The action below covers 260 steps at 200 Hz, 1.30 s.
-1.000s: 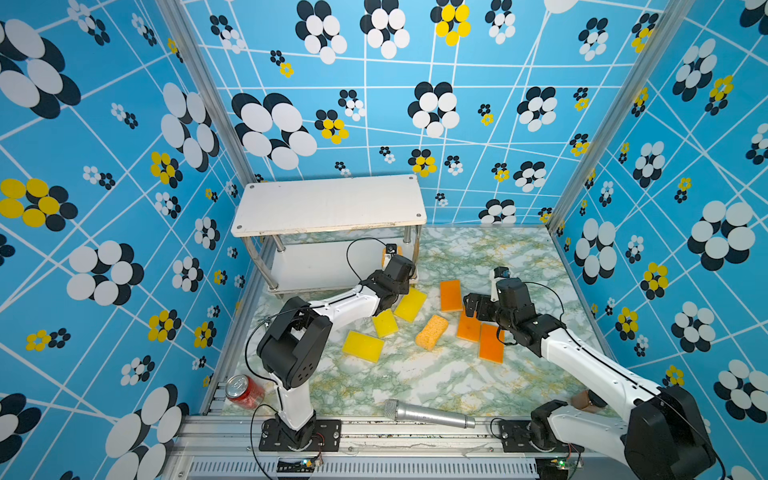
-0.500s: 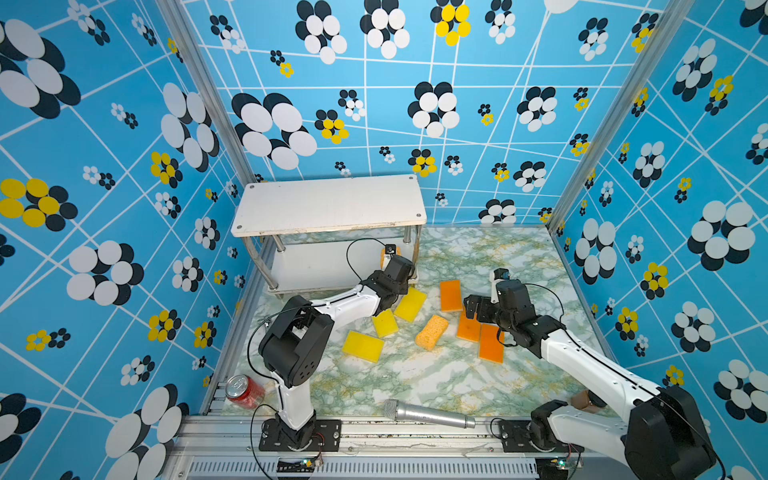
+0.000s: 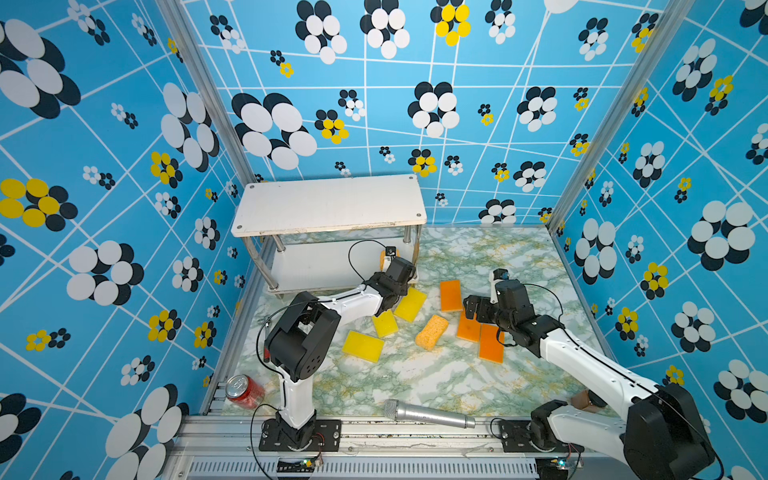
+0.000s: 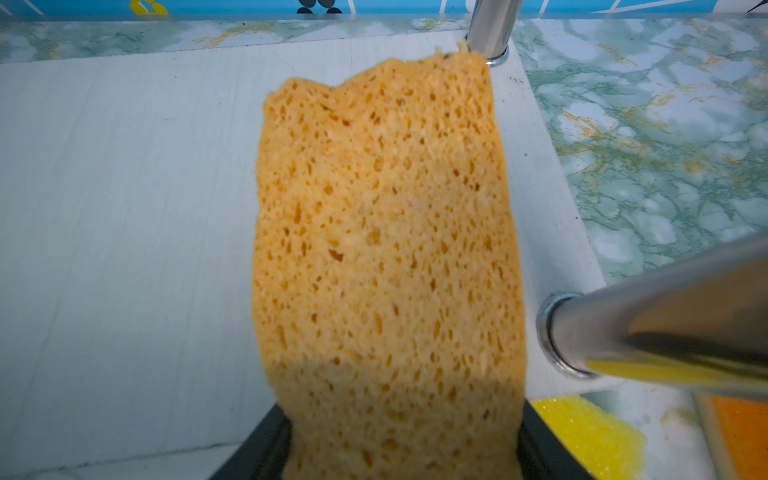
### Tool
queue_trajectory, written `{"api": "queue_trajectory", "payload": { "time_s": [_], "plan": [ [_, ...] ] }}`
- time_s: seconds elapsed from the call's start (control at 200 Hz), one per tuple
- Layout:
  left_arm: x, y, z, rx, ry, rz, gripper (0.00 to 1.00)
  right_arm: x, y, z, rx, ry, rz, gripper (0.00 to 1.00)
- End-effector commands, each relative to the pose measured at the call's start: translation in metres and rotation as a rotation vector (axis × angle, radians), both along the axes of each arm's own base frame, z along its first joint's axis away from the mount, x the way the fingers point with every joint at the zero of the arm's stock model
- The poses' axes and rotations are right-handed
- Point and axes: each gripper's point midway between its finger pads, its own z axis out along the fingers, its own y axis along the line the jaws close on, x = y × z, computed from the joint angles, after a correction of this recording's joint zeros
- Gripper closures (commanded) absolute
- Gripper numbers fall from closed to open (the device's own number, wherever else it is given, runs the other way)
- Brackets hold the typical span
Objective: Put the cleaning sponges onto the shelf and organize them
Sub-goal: 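Lower the tan sponge onto the lower shelf and open the left gripper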
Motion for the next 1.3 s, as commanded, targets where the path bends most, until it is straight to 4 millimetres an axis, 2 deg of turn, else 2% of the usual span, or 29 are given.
{"api": "queue_trajectory", "payload": {
  "time_s": [0.0,0.335,0.56,0.78,1.115,1.295],
  "plan": [
    [0.009,0.004,0.002,0.005,-0.017,0.029,0.52,-0.003,-0.002,-0.009,-0.022,0.020,-0.003,0.01],
    [0.012,0.005,0.023,-0.017,-0.053,0.038,0.51,-0.003,0.000,-0.011,-0.021,0.025,0.001,0.01],
    [0.016,0.007,0.016,-0.020,-0.042,0.056,0.51,-0.003,0.000,-0.012,-0.022,0.026,0.001,0.01],
    [0.021,0.008,0.018,-0.016,-0.059,0.069,0.51,-0.003,0.000,-0.013,-0.023,0.029,0.002,0.01],
    [0.023,0.008,0.000,-0.014,-0.018,0.075,0.50,-0.004,-0.001,-0.013,-0.025,0.030,0.002,0.01],
    [0.026,0.008,-0.001,-0.016,-0.014,0.073,0.49,-0.005,-0.001,-0.013,-0.026,0.028,0.002,0.01]
  ]
}}
